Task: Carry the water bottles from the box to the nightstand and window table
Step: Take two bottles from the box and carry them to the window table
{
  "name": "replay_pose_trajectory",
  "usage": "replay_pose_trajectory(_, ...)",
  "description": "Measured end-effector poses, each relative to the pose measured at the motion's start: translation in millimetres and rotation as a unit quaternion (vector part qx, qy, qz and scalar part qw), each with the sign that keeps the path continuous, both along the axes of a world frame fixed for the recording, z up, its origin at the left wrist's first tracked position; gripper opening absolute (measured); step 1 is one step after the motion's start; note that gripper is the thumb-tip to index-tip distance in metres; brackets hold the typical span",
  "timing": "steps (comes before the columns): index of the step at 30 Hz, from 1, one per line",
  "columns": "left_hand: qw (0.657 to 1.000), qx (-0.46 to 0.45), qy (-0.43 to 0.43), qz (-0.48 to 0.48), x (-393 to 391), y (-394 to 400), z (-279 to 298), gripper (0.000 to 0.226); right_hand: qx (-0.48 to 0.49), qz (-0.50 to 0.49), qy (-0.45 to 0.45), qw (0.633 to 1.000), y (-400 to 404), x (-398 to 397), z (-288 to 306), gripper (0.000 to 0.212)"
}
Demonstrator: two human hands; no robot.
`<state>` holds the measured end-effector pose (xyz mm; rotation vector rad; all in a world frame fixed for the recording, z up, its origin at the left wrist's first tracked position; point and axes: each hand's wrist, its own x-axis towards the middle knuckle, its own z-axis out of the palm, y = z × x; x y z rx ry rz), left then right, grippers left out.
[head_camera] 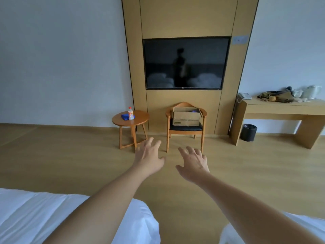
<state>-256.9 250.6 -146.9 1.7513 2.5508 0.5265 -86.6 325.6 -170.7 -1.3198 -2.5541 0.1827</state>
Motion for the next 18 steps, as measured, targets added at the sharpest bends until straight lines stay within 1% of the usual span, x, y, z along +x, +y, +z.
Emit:
replay_pose_trajectory(5,0.999,-0.011,-0.012,-0.052,-12.4,93.5,-9.6,0.076,-0.007,-0.053,-0.004,0.999,76.9,-9.8,-1.9,0.073)
replay_pose_trajectory(10,0.997,-0.019,-0.007,-0.076,-21.1,190.9,-29.7,0.079,-0.013,-0.085,-0.001,0.996,167.6,-19.4,-20.5,0.076)
replay_pose_trajectory(14,0.996,-0.025,0.003,-0.085,-31.9,274.1,-42.6,0.080,-0.020,-0.091,0.017,0.995,255.7,-32.7,-35.9,0.077)
replay_pose_trajectory(18,0.998,-0.034,-0.001,-0.062,-41.3,362.4,-45.3,0.078,-0.043,-0.077,0.025,0.996,342.3,-45.1,-42.3,0.080)
